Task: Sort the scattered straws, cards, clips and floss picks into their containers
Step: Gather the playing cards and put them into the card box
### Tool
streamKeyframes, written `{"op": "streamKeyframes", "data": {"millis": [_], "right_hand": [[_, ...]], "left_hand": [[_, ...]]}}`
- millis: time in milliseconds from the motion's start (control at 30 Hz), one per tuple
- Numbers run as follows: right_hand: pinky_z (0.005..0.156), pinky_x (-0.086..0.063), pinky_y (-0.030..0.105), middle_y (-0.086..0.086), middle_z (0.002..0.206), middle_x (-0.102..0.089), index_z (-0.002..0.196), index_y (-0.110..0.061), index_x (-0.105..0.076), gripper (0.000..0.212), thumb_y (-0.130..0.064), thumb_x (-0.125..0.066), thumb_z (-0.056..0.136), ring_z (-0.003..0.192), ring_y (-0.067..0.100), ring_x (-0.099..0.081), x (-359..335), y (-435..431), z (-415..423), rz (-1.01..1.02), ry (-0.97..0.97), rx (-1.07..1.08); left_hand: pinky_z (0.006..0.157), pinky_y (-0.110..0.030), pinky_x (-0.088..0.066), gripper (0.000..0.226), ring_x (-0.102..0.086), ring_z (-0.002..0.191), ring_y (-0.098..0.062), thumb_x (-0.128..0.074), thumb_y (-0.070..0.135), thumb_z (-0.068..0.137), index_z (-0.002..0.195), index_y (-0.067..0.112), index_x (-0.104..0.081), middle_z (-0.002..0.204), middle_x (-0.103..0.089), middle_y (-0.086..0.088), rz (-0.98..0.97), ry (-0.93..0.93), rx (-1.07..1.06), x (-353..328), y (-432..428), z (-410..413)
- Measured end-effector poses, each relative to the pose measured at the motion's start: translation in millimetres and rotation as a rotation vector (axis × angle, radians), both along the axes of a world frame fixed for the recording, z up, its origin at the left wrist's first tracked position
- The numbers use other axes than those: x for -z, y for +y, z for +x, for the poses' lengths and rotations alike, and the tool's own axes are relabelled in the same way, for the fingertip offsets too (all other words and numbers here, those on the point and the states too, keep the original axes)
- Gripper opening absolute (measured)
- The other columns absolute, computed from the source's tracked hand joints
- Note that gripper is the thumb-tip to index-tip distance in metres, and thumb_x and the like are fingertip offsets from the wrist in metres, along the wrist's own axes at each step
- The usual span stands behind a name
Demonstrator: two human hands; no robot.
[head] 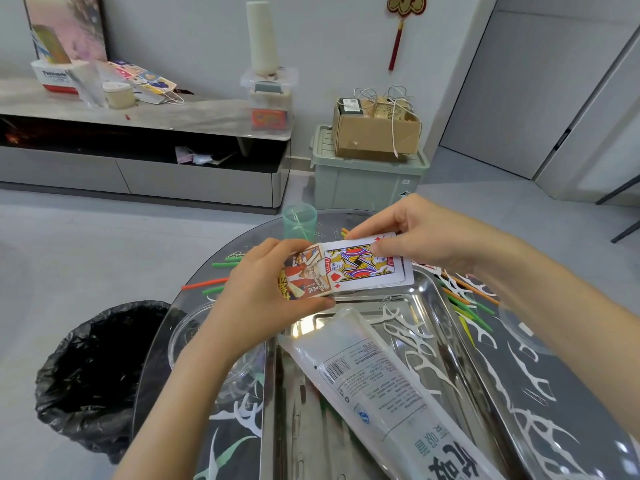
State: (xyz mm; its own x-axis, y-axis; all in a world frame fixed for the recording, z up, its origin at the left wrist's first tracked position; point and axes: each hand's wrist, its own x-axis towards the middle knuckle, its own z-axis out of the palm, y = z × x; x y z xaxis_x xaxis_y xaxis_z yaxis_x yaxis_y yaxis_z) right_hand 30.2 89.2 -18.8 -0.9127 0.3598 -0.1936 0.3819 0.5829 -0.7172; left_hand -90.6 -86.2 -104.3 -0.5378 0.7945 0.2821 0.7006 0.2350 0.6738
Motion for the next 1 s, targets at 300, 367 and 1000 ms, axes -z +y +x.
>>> {"op": "streamKeyframes", "data": {"millis": [300, 367, 1000], "right_hand": [[0.080, -0.055, 0.020, -0.005, 0.093, -0.074, 0.105, -0.024, -0.071, 0.036, 0.003, -0.053, 0.090, 0.083, 0.005, -0.069, -4, -7, -2, 0.038, 0.025, -0.007], [0.083, -0.053, 0.024, -0.007, 0.095, -0.071, 0.104, -0.025, -0.070, 0.031, -0.002, -0.051, 0.092, 0.089, 0.010, -0.068, 0, -10, -5, 0.021, 0.098, 0.064], [0.096, -0.047, 0.033, 0.000, 0.116, -0.062, 0.121, -0.016, -0.052, 0.024, -0.013, -0.043, 0.098, 0.105, 0.012, -0.059, 28, -31, -17, 0.024, 0.420, 0.264]], "left_hand": [[0.086, -0.033, -0.050, 0.070, -0.054, 0.100, -0.006, -0.084, 0.041, 0.061, 0.123, 0.032, -0.053, 0.108, -0.055, 0.015, 0.057, -0.035, 0.031, -1, 2, 2], [0.084, -0.026, -0.051, 0.065, -0.055, 0.099, 0.000, -0.083, 0.043, 0.060, 0.116, 0.042, -0.050, 0.108, -0.055, 0.018, 0.102, -0.084, 0.042, -2, 4, 4], [0.087, -0.024, -0.048, 0.073, -0.053, 0.101, -0.003, -0.087, 0.038, 0.059, 0.123, 0.029, -0.055, 0.108, -0.054, 0.013, 0.101, -0.068, 0.043, -2, 5, 10]]}}
